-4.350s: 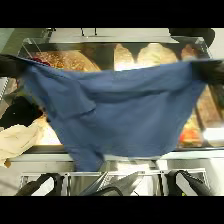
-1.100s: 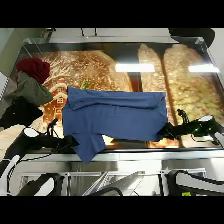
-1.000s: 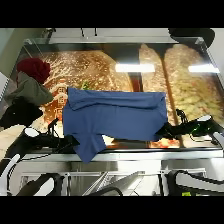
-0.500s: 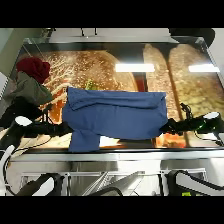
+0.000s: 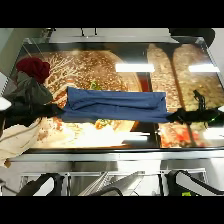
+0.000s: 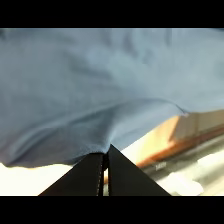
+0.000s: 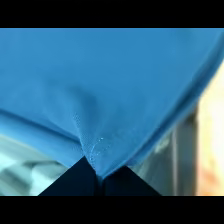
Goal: Fold the shirts.
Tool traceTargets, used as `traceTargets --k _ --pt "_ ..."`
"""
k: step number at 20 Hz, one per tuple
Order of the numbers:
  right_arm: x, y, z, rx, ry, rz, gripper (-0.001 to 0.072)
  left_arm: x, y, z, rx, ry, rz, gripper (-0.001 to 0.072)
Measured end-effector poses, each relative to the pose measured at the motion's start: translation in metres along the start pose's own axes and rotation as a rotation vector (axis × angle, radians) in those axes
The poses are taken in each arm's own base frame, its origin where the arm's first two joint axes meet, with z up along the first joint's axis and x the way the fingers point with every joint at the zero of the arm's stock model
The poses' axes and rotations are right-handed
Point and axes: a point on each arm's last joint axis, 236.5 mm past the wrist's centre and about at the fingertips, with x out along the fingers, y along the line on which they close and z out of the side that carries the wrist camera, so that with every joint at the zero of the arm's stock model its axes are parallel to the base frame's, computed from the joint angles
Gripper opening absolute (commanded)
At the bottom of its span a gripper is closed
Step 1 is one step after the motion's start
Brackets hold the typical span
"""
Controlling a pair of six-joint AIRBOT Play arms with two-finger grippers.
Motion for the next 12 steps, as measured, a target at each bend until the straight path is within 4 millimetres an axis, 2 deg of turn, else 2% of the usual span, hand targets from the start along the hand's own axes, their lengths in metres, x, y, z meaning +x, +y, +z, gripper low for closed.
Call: traceTargets --k 3,5,7,9,12 --pt "0.014 0.007 0.043 -0.071 -0.051 -0.026 0.0023 0.016 0.000 0.051 0.043 0.000 -0.004 0.0008" --pt "0.031 0.005 0.070 -0.096 -0.076 -0.044 0.0023 0.036 0.005 0.090 0.069 -0.012 -0.005 0.0008" --pt "0.050 -0.004 0.094 -0.107 -0.086 -0.058 0.0023 0.059 0.014 0.119 0.083 -0.008 -0.008 0.0009" --pt "0.067 -0.016 0.110 -0.103 -0.088 -0.069 0.0023 0.088 0.027 0.138 0.088 0.017 -0.016 0.0009" --pt "0.086 -0.038 0.125 -0.095 -0.086 -0.095 0.0024 0.125 0.048 0.150 0.079 0.057 -0.023 0.0009"
